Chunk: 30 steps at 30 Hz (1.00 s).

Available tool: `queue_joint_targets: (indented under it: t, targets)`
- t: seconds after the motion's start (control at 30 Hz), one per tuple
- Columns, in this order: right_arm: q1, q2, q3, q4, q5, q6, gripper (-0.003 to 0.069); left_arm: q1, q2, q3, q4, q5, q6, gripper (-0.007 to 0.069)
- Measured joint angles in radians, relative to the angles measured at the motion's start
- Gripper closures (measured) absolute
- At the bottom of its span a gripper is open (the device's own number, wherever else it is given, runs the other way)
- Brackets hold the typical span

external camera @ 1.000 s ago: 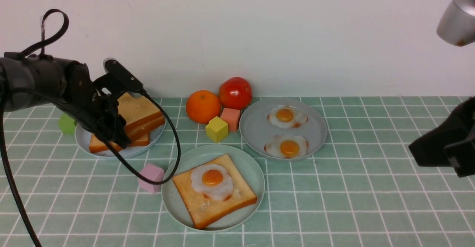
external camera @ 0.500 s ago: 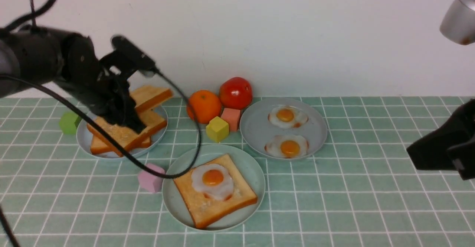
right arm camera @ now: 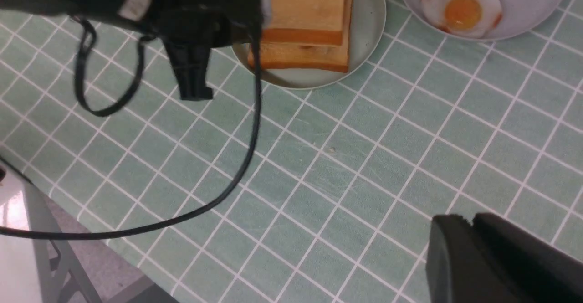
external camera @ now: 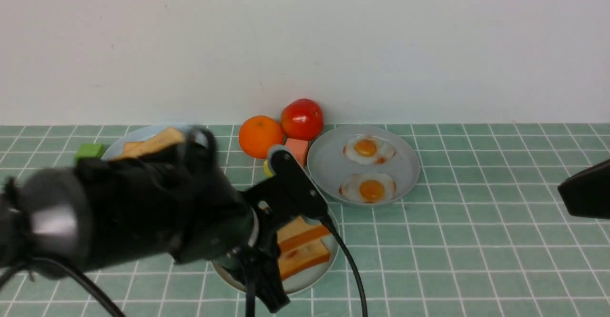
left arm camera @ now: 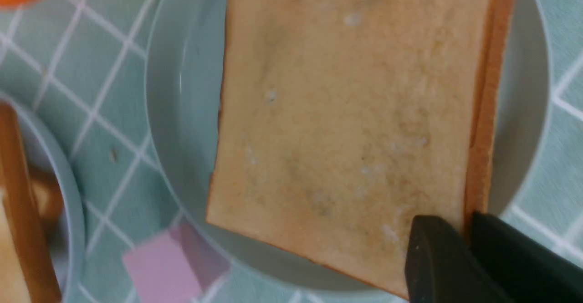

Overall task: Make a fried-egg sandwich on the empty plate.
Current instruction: Use the left arm to place a slice of bread on the fried egg in the middle

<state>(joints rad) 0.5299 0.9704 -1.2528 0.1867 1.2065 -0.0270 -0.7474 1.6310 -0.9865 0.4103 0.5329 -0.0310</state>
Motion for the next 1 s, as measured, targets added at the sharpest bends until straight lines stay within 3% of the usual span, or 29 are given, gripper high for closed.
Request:
queue_joint_targets:
  t: [0.17,0.6,0.7,0.87,1.0]
  targets:
    - [0.0,-0.002,0.0,0.019,0.0,0.0,0.0581,-0.005,0.063,0.0,0.106,-0.051,-0.089,0.0555]
    - [0.0,-0.002,0.0,0.034,0.008,0.0,0.057,-0.005,0.095,0.0,0.116,-0.051,-0.146,0.0542]
    - [0.0,-0.002,0.0,0.034,0.008,0.0,0.0568,-0.005,0.095,0.0,0.114,-0.046,-0.147,0.049]
    - [0.0,-0.002,0.0,0.034,0.008,0.0,0.0564,-0.005,0.07,-0.001,0.06,-0.035,-0.147,0.0305]
    - [0.0,-0.002,0.0,0.034,0.008,0.0,0.056,-0.005,0.037,-0.001,0.029,-0.025,-0.147,0.0218]
